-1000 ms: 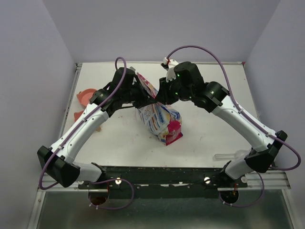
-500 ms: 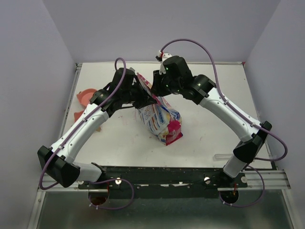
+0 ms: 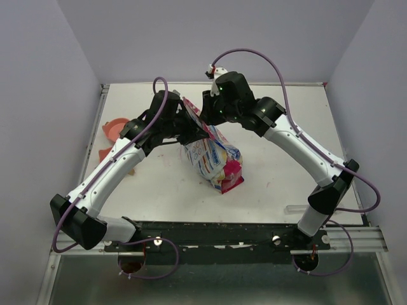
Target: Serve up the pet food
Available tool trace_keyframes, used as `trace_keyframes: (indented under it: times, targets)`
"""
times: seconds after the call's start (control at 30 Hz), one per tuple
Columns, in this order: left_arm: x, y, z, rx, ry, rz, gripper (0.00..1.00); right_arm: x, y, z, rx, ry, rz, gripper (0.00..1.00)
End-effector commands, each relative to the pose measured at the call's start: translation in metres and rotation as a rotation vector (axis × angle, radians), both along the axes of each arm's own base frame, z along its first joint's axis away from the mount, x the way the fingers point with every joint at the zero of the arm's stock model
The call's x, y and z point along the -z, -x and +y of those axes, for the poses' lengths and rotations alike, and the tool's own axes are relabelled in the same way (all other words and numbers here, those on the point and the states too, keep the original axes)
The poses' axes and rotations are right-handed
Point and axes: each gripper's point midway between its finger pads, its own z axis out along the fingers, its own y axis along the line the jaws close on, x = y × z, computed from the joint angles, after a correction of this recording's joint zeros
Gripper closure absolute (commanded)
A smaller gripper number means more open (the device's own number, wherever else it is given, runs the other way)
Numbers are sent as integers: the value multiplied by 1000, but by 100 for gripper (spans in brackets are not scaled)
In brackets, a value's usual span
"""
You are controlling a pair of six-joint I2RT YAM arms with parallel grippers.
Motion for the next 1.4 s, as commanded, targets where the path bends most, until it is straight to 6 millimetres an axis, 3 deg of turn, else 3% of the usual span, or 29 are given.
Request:
trace_keyframes:
  times: [0.0, 0.27, 0.53, 0.73, 0.83, 0.97, 1.13, 1.27, 1.37]
  targets:
    - [12, 6, 3, 11, -29, 41, 100, 9, -4, 2, -14, 18, 0, 68]
    - [12, 6, 3, 10, -29, 49, 100, 23, -15, -9, 9, 118, -40, 76]
    - [11, 6, 2, 11, -30, 56, 100, 42, -22, -21, 30, 230, -87, 77]
    - [13, 5, 1, 14, -24, 67, 100, 64, -17, -15, -2, 262, -58, 79]
    - [9, 6, 3, 14, -24, 52, 100, 66, -13, -11, -19, 235, -38, 87]
    - [-3, 6, 18, -9, -21, 7, 100, 53, 3, 9, -104, 108, -7, 99]
    - [-12, 3, 49, -129, 7, -29, 58, 54, 14, 19, -153, 52, 32, 99]
    - [-13, 1, 67, -197, 19, -33, 42, 51, 13, 20, -154, 42, 27, 99]
    - [-18, -9, 64, -203, 45, -18, 37, 51, 14, 20, -154, 39, 27, 99]
